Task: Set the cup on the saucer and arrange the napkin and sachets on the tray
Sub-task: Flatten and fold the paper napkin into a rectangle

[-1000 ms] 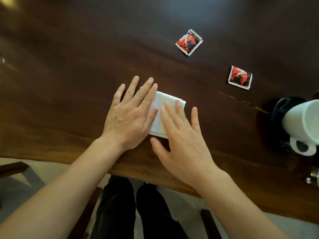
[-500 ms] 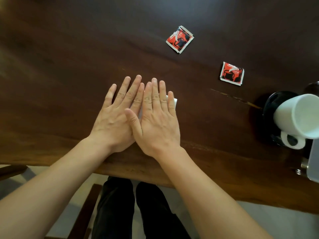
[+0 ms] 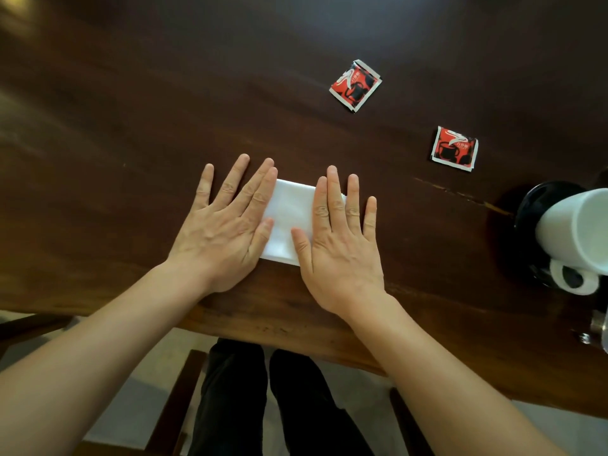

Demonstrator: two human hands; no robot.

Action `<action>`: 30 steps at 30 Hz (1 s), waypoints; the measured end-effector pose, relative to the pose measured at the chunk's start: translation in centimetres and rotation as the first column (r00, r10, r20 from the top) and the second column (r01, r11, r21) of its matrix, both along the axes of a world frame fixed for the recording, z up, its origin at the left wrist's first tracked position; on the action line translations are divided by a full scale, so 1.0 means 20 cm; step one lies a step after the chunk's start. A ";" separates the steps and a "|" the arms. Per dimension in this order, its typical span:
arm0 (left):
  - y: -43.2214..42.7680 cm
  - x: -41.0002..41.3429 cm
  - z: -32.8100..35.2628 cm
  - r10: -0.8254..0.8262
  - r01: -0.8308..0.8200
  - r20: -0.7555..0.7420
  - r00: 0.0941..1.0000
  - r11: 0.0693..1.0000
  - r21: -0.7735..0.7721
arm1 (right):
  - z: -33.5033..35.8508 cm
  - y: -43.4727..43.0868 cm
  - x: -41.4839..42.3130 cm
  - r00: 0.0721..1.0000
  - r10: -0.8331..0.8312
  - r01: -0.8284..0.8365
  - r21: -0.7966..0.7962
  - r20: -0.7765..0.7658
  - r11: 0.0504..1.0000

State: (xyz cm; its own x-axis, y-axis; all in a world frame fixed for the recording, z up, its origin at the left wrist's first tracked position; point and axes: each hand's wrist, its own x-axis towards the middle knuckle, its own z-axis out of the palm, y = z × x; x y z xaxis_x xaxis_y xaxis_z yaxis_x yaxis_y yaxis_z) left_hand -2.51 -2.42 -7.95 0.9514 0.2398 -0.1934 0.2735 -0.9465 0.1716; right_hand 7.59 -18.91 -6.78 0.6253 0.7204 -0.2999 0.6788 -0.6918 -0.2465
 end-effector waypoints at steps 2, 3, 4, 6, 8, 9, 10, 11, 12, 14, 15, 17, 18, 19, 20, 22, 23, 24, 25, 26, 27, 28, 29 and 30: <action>0.00 0.00 0.00 0.005 -0.005 -0.002 1.000 1.000 -0.001 | 0.01 -0.01 0.01 1.000 0.022 -0.022 -0.019 -0.004 1.000; 0.00 0.00 -0.01 0.006 -0.006 0.002 1.000 1.000 0.000 | 0.01 -0.01 0.01 1.000 0.031 -0.031 -0.031 -0.002 0.999; 0.00 -0.01 -0.01 0.005 -0.005 0.010 1.000 1.000 0.001 | 0.02 -0.01 0.01 0.999 0.035 -0.035 -0.042 -0.003 0.998; -0.01 -0.01 -0.02 0.012 -0.012 0.033 0.999 1.000 0.003 | 0.02 -0.01 0.01 0.999 0.032 -0.032 -0.047 -0.005 0.998; -0.01 0.00 -0.03 0.026 -0.026 0.049 0.998 1.000 -0.003 | 0.01 -0.01 0.01 1.000 0.021 -0.021 -0.037 0.001 0.999; -0.01 -0.01 -0.03 0.025 -0.024 0.054 0.998 1.000 -0.005 | 0.01 -0.01 0.01 1.000 0.015 -0.015 -0.035 0.005 0.999; -0.01 -0.01 -0.02 0.021 -0.020 0.064 0.998 1.000 -0.008 | 0.01 -0.01 0.00 1.000 0.012 -0.012 -0.036 0.009 0.999; -0.01 -0.01 -0.02 0.027 -0.025 0.088 0.996 1.000 -0.019 | 0.01 0.00 0.00 1.000 0.010 -0.009 -0.040 0.009 0.999; -0.01 -0.01 -0.01 0.060 -0.054 0.127 0.990 0.997 -0.051 | 0.01 0.00 0.00 1.000 0.005 -0.005 -0.047 0.004 0.999; -0.02 -0.02 0.01 0.247 -0.210 0.230 0.941 0.962 -0.175 | 0.02 0.01 -0.01 1.000 -0.011 0.010 -0.062 -0.012 0.998; -0.02 -0.02 0.01 0.354 -0.296 0.271 0.895 0.926 -0.233 | 0.02 0.02 -0.01 1.000 -0.018 0.017 -0.066 -0.021 0.998; -0.01 -0.03 0.01 0.450 -0.383 0.306 0.839 0.888 -0.256 | 0.05 0.04 -0.01 0.998 -0.042 0.039 -0.055 -0.053 0.998; -0.01 -0.03 0.01 0.447 -0.386 0.312 0.839 0.891 -0.238 | 0.07 0.05 0.00 0.995 -0.062 0.058 -0.042 -0.075 0.997; -0.01 -0.03 0.00 0.433 -0.377 0.314 0.845 0.899 -0.224 | 0.10 0.06 0.01 0.992 -0.087 0.085 -0.028 -0.092 0.996; -0.01 -0.03 0.00 0.423 -0.369 0.315 0.850 0.903 -0.219 | 0.12 0.07 0.03 0.989 -0.115 0.115 -0.010 -0.096 0.993; -0.01 -0.03 0.00 0.418 -0.360 0.314 0.852 0.905 -0.227 | 0.17 0.09 0.06 0.982 -0.172 0.175 0.031 -0.082 0.984; 0.00 -0.03 0.00 0.419 -0.359 0.312 0.853 0.904 -0.232 | 0.19 0.11 0.08 0.978 -0.193 0.197 0.046 -0.076 0.979; 0.00 -0.04 0.00 0.419 -0.357 0.309 0.854 0.904 -0.236 | 0.21 0.13 0.10 0.976 -0.205 0.209 0.049 -0.073 0.977; 0.00 -0.04 0.00 0.414 -0.352 0.307 0.857 0.905 -0.239 | 0.23 0.15 0.11 0.975 -0.210 0.213 0.038 -0.071 0.976; 0.00 -0.04 0.01 0.408 -0.344 0.305 0.861 0.907 -0.241 | 0.25 0.17 0.13 0.975 -0.211 0.212 0.016 -0.074 0.977; 0.00 -0.04 0.01 0.401 -0.335 0.305 0.864 0.909 -0.247 | 0.27 0.19 0.14 0.972 -0.215 0.215 -0.012 -0.098 0.977; 0.00 -0.04 0.01 0.398 -0.327 0.308 0.864 0.909 -0.257 | 0.29 0.20 0.16 0.957 -0.241 0.235 -0.053 -0.160 0.971; 0.00 -0.05 0.01 0.396 -0.321 0.312 0.863 0.909 -0.267 | 0.31 0.22 0.18 0.922 -0.287 0.267 -0.110 -0.260 0.957; 0.00 -0.05 0.01 0.394 -0.314 0.319 0.862 0.909 -0.274 | 0.32 0.23 0.19 0.868 -0.342 0.295 -0.180 -0.359 0.938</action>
